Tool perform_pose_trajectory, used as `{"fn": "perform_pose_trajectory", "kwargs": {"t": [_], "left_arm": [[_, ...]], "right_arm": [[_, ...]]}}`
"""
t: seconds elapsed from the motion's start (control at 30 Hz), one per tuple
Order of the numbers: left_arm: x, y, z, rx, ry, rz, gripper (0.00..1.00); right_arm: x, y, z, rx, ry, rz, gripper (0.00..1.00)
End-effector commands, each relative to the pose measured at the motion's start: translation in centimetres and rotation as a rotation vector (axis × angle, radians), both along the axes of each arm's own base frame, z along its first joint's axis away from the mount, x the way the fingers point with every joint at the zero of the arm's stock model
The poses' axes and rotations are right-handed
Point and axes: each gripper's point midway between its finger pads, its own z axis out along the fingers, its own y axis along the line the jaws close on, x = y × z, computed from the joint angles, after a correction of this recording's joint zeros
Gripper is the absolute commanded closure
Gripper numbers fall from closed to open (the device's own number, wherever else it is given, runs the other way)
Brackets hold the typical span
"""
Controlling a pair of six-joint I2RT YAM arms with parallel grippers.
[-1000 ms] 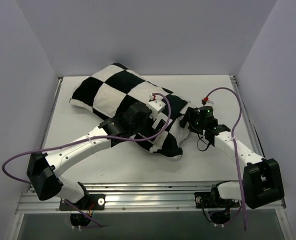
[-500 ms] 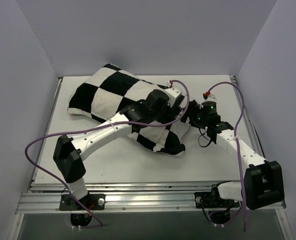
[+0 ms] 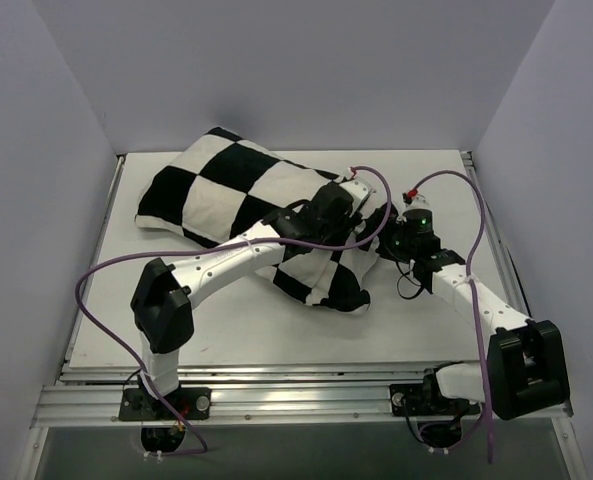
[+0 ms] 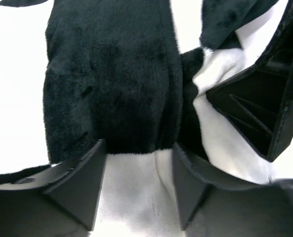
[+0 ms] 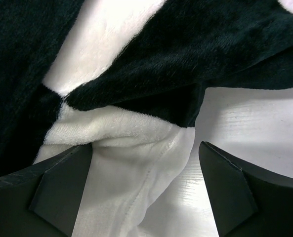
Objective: Remove the pillowcase from the pillow
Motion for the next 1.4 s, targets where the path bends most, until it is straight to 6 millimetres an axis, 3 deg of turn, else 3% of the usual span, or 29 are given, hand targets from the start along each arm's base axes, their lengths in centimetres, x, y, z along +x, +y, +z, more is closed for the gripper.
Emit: {"fn": "perform_pose_trajectory", "kwargs": {"t": [0.0, 0.13, 0.17, 0.27, 0.33, 0.47, 0.6, 0.63, 0.7, 0.77, 0.9, 1.0, 1.17, 1.27, 1.37], "left_arm": [[1.0, 0.9, 1.8, 0.022, -0.059, 0.058, 0.39], [1.0, 2.0, 3.1, 0.03, -0.091, 0.08, 0.59], [1.1, 2.3, 3.3, 0.032, -0.097, 0.087, 0.69], [1.5, 3.7, 3.1, 0.056, -0.097, 0.126, 0.83], [2.0, 5.4, 3.3, 0.077, -0.114, 0.194, 0.85], [2.0, 6.6, 3.9, 0.065, -0.124, 0.234, 0.85], [1.3, 6.3, 3.7, 0.005, -0.09, 0.216, 0.86], [1.2, 6.0, 3.5, -0.016, -0.079, 0.217, 0.86], [0.7, 5.5, 2.6, -0.034, -0.047, 0.196, 0.86], [0.5, 5.1, 2.2, -0.061, -0.03, 0.193, 0.86], [0.4, 4.6, 2.0, -0.091, -0.014, 0.189, 0.86], [0.4, 4.5, 2.3, -0.109, -0.011, 0.19, 0.86], [0.6, 4.5, 2.8, -0.15, 0.0, 0.199, 0.86], [0.8, 4.9, 2.6, -0.163, 0.01, 0.216, 0.86], [1.2, 5.6, 1.9, -0.177, 0.033, 0.243, 0.86]], "right_arm": [[-0.2, 0.4, -1.7, 0.017, 0.026, 0.017, 0.16], [-0.6, -0.6, -3.9, 0.003, 0.073, -0.015, 0.16], [-0.6, -1.0, -4.5, -0.002, 0.088, -0.027, 0.16], [-0.8, -1.7, -5.4, -0.01, 0.112, -0.043, 0.16], [-0.8, -2.1, -5.3, -0.018, 0.11, -0.053, 0.16], [-0.9, -2.8, -4.5, -0.053, 0.103, -0.073, 0.16], [-0.7, -2.8, -2.0, -0.067, 0.07, -0.063, 0.16], [-0.4, -2.2, 0.3, -0.054, 0.014, -0.048, 0.16], [-0.5, -1.4, 2.6, -0.035, -0.03, -0.019, 0.16], [-0.6, -0.2, 6.3, -0.01, -0.105, 0.011, 0.16], [-0.7, 2.9, 10.9, 0.026, -0.195, 0.062, 0.16], [-0.4, 5.1, 11.9, 0.053, -0.201, 0.107, 0.16], [1.1, 6.9, 9.6, 0.063, -0.17, 0.107, 0.2], [1.2, 8.3, 6.8, 0.06, -0.117, 0.143, 0.21], [1.2, 8.4, 3.3, 0.009, -0.063, 0.127, 0.22]]}}
